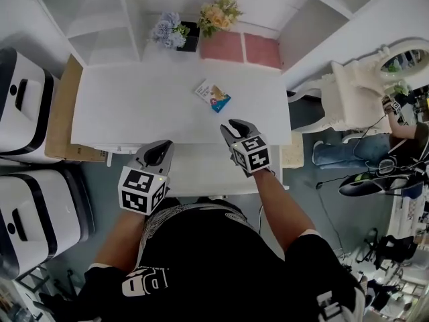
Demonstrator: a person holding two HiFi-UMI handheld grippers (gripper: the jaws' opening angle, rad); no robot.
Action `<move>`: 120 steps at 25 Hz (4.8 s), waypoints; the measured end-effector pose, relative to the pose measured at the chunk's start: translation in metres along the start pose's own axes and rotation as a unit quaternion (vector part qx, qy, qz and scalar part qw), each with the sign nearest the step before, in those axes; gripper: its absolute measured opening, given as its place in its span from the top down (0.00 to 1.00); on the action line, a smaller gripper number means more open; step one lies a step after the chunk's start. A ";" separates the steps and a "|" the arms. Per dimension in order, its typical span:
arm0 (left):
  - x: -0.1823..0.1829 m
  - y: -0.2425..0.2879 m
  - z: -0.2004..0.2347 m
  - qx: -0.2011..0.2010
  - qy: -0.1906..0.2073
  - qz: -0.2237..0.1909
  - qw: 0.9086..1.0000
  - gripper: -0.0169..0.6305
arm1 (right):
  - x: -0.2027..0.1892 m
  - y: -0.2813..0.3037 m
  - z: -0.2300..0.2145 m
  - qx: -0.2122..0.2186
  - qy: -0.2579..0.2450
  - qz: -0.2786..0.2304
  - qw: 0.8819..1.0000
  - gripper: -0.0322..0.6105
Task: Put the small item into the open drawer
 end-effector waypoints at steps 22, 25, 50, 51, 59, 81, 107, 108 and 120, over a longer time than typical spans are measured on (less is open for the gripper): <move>-0.054 -0.029 0.039 0.061 -0.079 0.036 0.994 0.95 | 0.012 0.160 -0.067 -0.025 -0.118 0.159 0.980 0.42; -0.061 -0.036 0.043 0.072 -0.090 0.042 0.992 0.95 | 0.017 0.175 -0.065 -0.005 -0.126 0.170 0.977 0.35; -0.067 -0.044 0.050 0.091 -0.117 0.043 0.988 0.95 | 0.003 0.209 -0.083 0.014 -0.071 0.252 0.965 0.30; -0.066 -0.043 0.049 0.090 -0.116 0.042 0.988 0.95 | 0.002 0.207 -0.083 0.016 -0.071 0.252 0.965 0.30; -0.055 -0.037 0.042 0.078 -0.103 0.034 0.991 0.95 | 0.010 0.191 -0.083 0.012 -0.077 0.238 0.968 0.30; -0.020 -0.017 -0.016 0.022 -0.041 0.014 0.999 0.95 | 0.022 0.100 -0.071 0.036 0.035 0.138 0.989 0.30; -0.004 0.019 -0.059 -0.010 0.014 0.019 1.000 0.95 | 0.004 -0.066 -0.031 0.065 0.126 -0.033 0.989 0.30; -0.005 0.022 -0.060 -0.012 0.015 0.021 1.000 0.95 | -0.006 -0.068 -0.031 0.063 0.128 -0.028 0.989 0.30; -0.046 0.064 -0.085 -0.053 0.036 0.098 0.993 0.95 | -0.117 -0.062 -0.024 0.051 0.129 0.065 0.988 0.30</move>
Point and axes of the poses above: the fingertips, and each gripper's own axes: y forward along the fingers, z to its left, x out of its top, the point moved 2 cm from there along -y, backward along the fingers, and after that the axes turned 12 degrees about y, right-handed, at the moved point
